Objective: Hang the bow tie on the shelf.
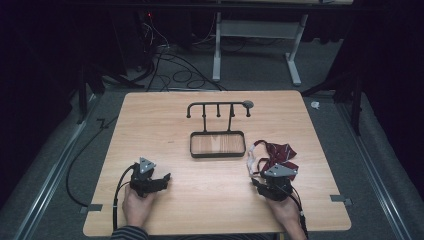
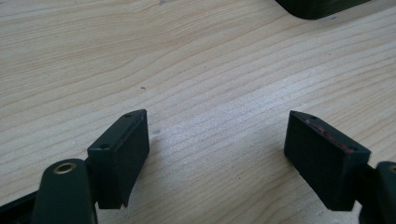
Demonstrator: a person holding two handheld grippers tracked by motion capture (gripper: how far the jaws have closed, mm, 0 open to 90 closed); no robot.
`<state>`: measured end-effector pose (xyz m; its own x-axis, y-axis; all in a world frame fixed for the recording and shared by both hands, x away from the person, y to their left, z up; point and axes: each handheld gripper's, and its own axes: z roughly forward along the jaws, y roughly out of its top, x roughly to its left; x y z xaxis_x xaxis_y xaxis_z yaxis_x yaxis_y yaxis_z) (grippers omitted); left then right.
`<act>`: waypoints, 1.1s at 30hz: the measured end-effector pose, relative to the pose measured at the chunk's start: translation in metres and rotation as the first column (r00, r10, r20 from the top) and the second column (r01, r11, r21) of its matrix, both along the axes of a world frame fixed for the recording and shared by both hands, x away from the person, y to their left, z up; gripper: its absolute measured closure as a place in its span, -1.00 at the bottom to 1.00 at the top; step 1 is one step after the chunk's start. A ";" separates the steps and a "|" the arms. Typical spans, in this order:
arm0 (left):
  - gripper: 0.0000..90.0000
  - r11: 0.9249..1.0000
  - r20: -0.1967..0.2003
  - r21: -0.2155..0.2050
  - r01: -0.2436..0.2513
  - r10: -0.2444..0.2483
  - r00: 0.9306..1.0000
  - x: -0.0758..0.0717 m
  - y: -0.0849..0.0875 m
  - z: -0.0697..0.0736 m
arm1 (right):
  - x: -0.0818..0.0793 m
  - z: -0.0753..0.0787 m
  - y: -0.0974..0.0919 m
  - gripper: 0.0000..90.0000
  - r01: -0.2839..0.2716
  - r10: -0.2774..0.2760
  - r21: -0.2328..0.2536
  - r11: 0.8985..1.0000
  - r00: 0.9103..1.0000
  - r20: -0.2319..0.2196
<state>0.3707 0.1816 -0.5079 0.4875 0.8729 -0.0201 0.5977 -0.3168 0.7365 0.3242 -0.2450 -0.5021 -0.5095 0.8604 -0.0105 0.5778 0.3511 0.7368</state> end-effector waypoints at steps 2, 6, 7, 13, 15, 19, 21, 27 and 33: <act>-0.50 1.000 0.000 0.000 0.000 0.000 1.000 0.000 0.000 0.000 | 0.000 0.000 0.000 0.29 0.000 0.000 0.000 1.000 1.000 0.000; -0.50 1.000 0.000 0.000 0.000 0.000 1.000 0.000 0.000 0.000 | 0.000 0.000 0.000 0.29 0.000 0.000 0.000 1.000 1.000 0.000; -0.50 1.000 0.000 0.000 0.000 0.000 1.000 0.000 0.000 0.000 | 0.000 0.000 0.000 0.29 0.000 0.000 -0.001 1.000 1.000 0.000; -0.49 1.000 0.000 -0.001 0.000 0.000 1.000 0.000 0.000 0.000 | 0.000 0.000 0.000 0.27 -0.003 0.003 -0.002 1.000 1.000 -0.002; -0.49 1.000 0.000 -0.001 0.000 0.000 1.000 0.000 0.000 0.000 | 0.000 0.000 0.000 0.27 -0.003 0.003 -0.001 1.000 1.000 -0.001; -0.49 1.000 0.001 -0.001 0.000 0.000 1.000 0.000 0.000 0.000 | 0.001 0.000 0.000 0.23 -0.002 0.002 0.001 1.000 1.000 -0.007; -0.49 1.000 0.001 -0.001 0.000 0.000 1.000 0.000 0.000 0.000 | 0.000 0.000 -0.001 0.22 -0.006 0.006 0.004 1.000 1.000 -0.001; -0.49 1.000 0.000 -0.002 0.000 0.000 1.000 0.000 0.000 0.000 | -0.006 0.009 -0.009 0.23 0.009 -0.011 0.055 0.998 0.999 0.038; -0.49 1.000 0.000 -0.001 0.000 0.000 1.000 0.000 0.000 0.000 | -0.006 0.019 -0.018 0.27 0.016 -0.021 0.070 0.997 0.998 0.060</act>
